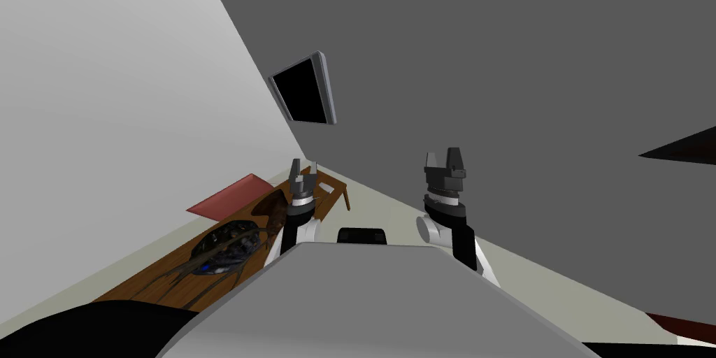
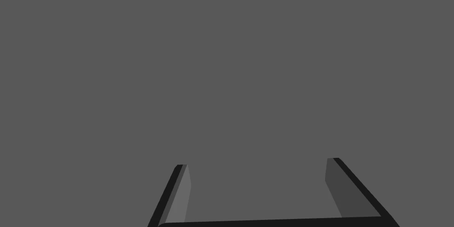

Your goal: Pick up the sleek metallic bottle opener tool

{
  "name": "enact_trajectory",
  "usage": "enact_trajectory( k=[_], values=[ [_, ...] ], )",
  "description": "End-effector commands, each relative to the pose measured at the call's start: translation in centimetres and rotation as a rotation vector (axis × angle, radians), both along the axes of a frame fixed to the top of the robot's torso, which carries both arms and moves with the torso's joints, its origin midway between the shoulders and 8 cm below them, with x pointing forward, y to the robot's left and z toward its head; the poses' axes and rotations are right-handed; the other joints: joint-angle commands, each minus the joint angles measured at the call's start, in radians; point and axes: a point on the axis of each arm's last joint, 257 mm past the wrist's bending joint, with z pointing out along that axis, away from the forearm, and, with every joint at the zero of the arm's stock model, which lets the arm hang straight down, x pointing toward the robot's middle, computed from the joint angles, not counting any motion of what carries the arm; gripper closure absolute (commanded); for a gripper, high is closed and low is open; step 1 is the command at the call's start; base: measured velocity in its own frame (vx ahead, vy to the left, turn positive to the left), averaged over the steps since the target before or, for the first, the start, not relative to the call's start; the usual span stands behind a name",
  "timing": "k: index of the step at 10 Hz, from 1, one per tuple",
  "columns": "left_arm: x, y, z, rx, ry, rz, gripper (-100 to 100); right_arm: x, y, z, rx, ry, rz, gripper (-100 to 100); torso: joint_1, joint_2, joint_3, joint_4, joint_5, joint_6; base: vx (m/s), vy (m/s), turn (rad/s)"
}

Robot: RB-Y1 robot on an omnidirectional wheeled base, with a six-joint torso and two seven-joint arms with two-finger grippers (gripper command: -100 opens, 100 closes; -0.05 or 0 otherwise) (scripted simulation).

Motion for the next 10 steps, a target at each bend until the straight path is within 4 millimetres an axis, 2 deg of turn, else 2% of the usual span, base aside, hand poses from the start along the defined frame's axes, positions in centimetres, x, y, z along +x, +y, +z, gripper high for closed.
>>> enact_trajectory(
  k=[1, 5, 7, 8, 10],
  values=[
    [0.4, -0.2, -0.7, 0.028, 0.025, -0.018, -100, 0.0, 0.0, 0.0, 0.0, 0.0, 0.0, 0, 0.0, 0.0, 0.0, 0.0, 0.0, 0.0, 0.005, -0.005, 0.012],
    [2.5, 0.4, -4.0, 0.076, 0.148, -0.048, -100, 0.0, 0.0, 0.0, 0.0, 0.0, 0.0, 0, -0.001, -0.001, -0.001, 0.0, 0.0, 0.0, 0.019, -0.019, 0.028],
    [3.9, 1.5, -6.2, 0.074, 0.226, -0.046, -100, 0.0, 0.0, 0.0, 0.0, 0.0, 0.0, 0, -0.002, -0.002, -0.001, -0.001, 0.0, 0.0, 0.032, -0.034, 0.043],
    [4.0, 1.5, -6.4, 0.073, 0.234, -0.045, -100, 0.0, 0.0, 0.0, 0.0, 0.0, 0.0, 0, -0.002, -0.002, -0.001, -0.001, 0.0, 0.0, 0.018, -0.022, 0.017],
    [5.5, 3.1, -9.1, 0.053, 0.328, -0.031, -100, 0.0, 0.0, 0.0, 0.0, 0.0, 0.0, 0, -0.001, -0.002, -0.001, 0.0, 0.0, 0.0, 0.025, -0.03, 0.039]
  ],
)
